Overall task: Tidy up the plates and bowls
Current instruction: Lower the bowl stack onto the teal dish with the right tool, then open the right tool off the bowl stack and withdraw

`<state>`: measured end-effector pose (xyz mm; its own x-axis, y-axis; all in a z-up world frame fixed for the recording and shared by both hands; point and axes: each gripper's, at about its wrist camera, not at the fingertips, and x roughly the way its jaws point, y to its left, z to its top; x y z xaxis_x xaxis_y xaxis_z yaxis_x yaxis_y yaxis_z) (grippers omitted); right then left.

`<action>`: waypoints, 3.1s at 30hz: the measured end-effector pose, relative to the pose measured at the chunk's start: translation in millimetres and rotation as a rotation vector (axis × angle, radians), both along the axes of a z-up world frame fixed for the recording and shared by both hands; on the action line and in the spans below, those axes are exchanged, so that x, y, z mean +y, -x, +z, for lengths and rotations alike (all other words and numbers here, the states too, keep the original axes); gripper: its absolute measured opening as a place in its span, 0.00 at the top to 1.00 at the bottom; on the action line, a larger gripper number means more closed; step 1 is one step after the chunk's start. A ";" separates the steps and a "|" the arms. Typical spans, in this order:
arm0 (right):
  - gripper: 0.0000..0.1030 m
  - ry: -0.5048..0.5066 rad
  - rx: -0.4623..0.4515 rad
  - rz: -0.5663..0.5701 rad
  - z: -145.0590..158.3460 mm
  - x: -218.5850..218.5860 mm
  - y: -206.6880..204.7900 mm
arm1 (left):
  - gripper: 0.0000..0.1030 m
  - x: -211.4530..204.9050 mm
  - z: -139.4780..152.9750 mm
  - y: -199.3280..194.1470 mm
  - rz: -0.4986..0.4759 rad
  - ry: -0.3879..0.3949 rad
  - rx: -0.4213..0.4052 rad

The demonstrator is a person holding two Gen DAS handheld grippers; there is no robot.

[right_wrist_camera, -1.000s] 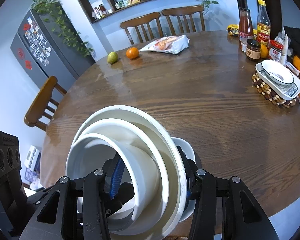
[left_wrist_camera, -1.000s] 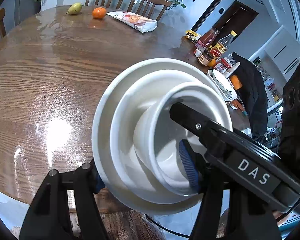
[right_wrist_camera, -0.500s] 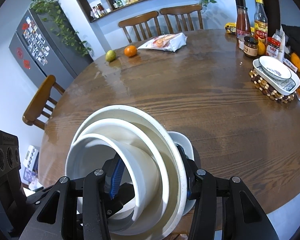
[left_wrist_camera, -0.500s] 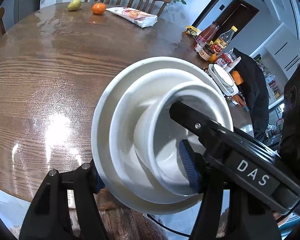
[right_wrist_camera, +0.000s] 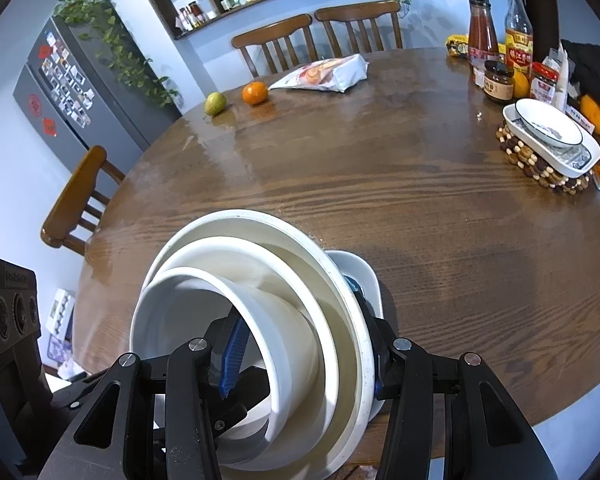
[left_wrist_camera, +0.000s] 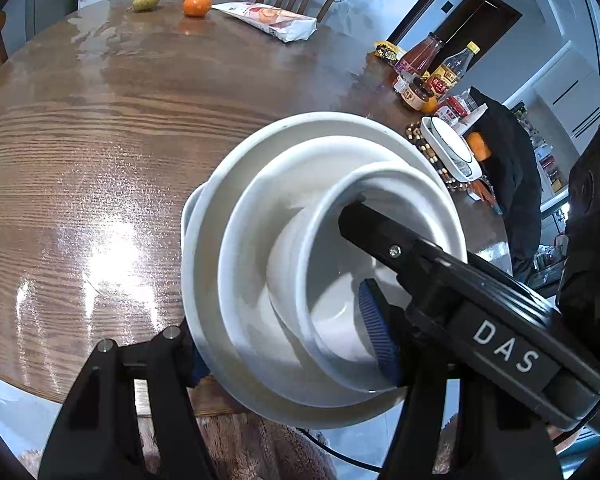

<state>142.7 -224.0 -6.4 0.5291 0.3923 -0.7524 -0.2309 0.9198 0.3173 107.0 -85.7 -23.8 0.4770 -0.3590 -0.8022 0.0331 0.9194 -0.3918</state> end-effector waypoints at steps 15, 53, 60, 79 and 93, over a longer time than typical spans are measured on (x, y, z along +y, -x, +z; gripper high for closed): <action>0.51 0.005 0.034 -0.002 -12.7 0.3 -5.1 | 0.39 0.0 -13.3 -6.2 -0.007 0.004 0.042; 0.50 0.090 0.099 -0.031 -36.6 3.6 -25.2 | 0.36 -6.4 -24.1 -20.6 -0.008 -0.145 0.004; 0.49 0.106 0.080 -0.032 -35.6 5.2 -26.1 | 0.36 -8.2 -17.6 -19.8 -0.017 -0.200 -0.058; 0.34 0.135 -0.140 -0.061 3.3 9.2 -4.6 | 0.21 0.1 19.8 11.2 -0.014 -0.268 -0.286; 0.14 0.107 -0.341 -0.067 22.0 -4.5 47.2 | 0.01 12.5 26.7 56.8 0.010 -0.299 -0.426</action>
<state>95.5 -228.5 15.6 0.7786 0.2763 -0.5633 -0.2445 0.9605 0.1331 50.2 -73.1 2.9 0.7859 -0.1380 -0.6027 0.1231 0.9902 -0.0661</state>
